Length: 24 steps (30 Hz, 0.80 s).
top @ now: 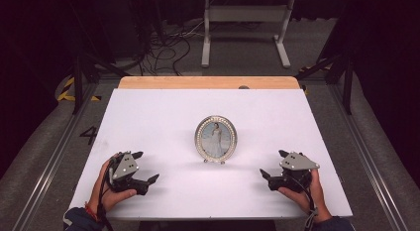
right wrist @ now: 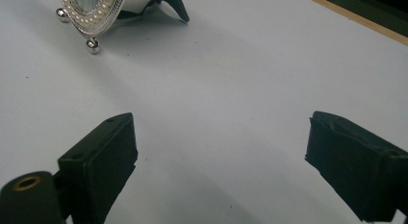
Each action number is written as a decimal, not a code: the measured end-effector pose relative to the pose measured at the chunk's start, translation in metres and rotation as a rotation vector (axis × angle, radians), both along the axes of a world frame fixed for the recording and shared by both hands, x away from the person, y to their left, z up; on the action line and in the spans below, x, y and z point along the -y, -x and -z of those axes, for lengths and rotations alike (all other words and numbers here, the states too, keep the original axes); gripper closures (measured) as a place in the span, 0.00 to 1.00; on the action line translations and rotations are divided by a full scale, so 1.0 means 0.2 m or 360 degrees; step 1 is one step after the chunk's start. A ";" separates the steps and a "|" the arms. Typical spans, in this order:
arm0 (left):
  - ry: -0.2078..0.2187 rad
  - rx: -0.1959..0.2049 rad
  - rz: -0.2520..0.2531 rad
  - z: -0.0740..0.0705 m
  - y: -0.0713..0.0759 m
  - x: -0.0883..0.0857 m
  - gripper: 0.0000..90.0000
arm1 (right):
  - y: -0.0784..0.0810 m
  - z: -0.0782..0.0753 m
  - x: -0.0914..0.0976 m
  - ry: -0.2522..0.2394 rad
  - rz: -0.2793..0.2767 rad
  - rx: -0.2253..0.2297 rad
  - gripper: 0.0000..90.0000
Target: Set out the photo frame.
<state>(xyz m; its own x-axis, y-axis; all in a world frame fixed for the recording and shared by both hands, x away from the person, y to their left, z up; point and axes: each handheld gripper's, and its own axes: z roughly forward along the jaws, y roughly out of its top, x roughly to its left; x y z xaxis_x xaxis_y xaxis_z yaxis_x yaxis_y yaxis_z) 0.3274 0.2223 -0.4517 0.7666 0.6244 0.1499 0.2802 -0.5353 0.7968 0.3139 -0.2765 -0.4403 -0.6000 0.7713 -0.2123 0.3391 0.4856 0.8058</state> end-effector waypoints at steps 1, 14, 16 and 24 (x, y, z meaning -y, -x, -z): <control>-0.0005 -0.0004 0.0001 0.00 0.00 -0.01 0.10 | 0.00 0.01 0.00 0.0004 0.0009 0.0004 0.12; -0.0012 -0.0009 -0.0001 0.01 0.02 -0.01 0.10 | 0.03 0.02 0.04 -0.0053 0.0030 0.0001 0.12; -0.0004 -0.0011 -0.0002 0.01 0.02 -0.01 0.10 | 0.03 0.03 0.04 -0.0056 0.0025 0.0006 0.12; 0.0016 -0.0020 -0.0013 0.01 0.02 0.00 0.10 | 0.05 0.02 0.02 -0.0031 0.0025 0.0016 0.12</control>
